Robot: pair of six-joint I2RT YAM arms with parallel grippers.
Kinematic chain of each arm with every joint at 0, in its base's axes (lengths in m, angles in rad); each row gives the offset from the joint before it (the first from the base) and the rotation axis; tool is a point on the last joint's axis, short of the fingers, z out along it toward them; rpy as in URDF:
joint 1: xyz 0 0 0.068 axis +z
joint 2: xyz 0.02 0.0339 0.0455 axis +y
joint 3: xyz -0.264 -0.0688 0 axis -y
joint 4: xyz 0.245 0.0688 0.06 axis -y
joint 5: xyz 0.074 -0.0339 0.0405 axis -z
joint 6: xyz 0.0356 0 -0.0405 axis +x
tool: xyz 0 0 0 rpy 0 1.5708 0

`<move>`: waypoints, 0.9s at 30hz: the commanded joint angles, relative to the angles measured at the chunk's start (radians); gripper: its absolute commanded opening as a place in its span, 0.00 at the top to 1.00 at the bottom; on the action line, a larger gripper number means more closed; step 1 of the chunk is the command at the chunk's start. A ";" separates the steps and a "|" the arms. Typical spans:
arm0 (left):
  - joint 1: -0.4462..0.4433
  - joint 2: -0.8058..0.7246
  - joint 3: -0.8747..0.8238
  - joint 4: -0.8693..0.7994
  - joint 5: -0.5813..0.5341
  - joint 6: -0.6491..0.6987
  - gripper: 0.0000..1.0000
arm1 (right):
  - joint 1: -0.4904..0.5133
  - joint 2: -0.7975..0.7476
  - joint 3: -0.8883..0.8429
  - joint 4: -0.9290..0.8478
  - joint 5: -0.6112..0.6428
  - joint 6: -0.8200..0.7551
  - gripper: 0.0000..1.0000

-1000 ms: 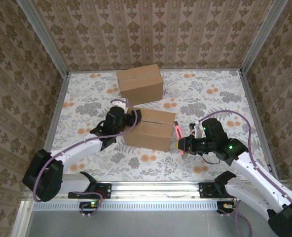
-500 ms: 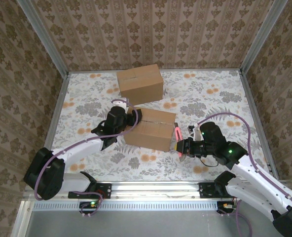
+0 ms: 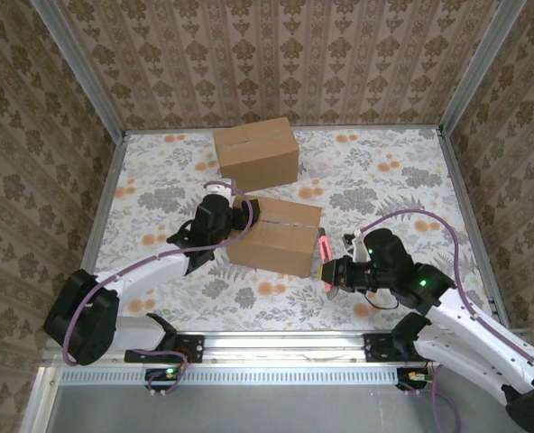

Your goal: Unpack the express box

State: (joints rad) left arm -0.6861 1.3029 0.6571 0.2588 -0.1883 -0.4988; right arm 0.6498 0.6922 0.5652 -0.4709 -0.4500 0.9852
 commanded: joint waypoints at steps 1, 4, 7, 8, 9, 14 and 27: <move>-0.018 0.110 -0.085 -0.296 0.021 -0.012 0.25 | 0.043 -0.020 -0.020 0.028 -0.057 0.010 1.00; -0.018 0.113 -0.083 -0.298 0.022 -0.011 0.25 | 0.060 -0.032 -0.027 0.031 -0.041 0.025 1.00; -0.017 0.117 -0.080 -0.298 0.022 -0.009 0.25 | 0.076 -0.044 -0.030 0.030 -0.029 0.038 1.00; -0.018 0.119 -0.079 -0.298 0.022 -0.009 0.25 | 0.081 -0.049 -0.032 0.031 -0.025 0.041 1.00; -0.018 0.120 -0.079 -0.298 0.022 -0.009 0.25 | 0.085 -0.052 -0.031 0.030 -0.021 0.044 1.00; -0.017 0.128 -0.073 -0.296 0.023 -0.006 0.25 | 0.107 -0.066 -0.031 0.024 0.000 0.058 1.00; -0.017 0.135 -0.068 -0.294 0.024 -0.006 0.25 | 0.174 -0.095 -0.039 0.026 0.061 0.101 1.00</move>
State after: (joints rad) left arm -0.6861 1.3270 0.6750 0.2596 -0.1879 -0.4980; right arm 0.7902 0.6128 0.5335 -0.4713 -0.3447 1.0893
